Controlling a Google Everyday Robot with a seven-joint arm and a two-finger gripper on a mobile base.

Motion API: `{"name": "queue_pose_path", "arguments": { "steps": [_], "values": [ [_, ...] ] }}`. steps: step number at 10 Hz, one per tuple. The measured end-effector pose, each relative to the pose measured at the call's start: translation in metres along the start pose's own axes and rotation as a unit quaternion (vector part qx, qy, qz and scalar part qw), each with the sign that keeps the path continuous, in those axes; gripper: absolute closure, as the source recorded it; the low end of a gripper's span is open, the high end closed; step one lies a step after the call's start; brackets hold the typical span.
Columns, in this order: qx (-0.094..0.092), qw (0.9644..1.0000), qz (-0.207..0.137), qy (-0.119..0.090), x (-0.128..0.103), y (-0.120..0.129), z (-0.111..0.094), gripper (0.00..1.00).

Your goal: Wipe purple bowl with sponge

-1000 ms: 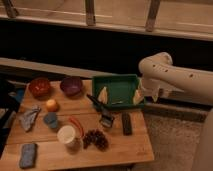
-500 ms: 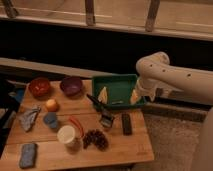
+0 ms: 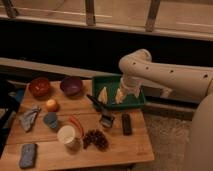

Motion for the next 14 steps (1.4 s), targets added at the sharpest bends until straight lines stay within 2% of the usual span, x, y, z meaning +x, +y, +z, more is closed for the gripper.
{"name": "queue_pose_path", "arguments": {
  "steps": [3, 4, 5, 7, 8, 14],
  "values": [
    [-0.009, 0.9976, -0.067, -0.018, -0.012, 0.046, -0.016, 0.32],
    [-0.013, 0.9954, -0.092, -0.024, -0.016, 0.063, -0.020, 0.32],
    [-0.022, 0.9922, -0.120, -0.028, -0.019, 0.085, -0.026, 0.32],
    [-0.041, 0.9840, -0.169, -0.038, -0.011, 0.118, -0.037, 0.32],
    [-0.044, 0.9815, -0.182, -0.040, -0.007, 0.126, -0.039, 0.32],
    [-0.045, 0.9808, -0.185, -0.041, -0.008, 0.128, -0.038, 0.32]
  ]
}}
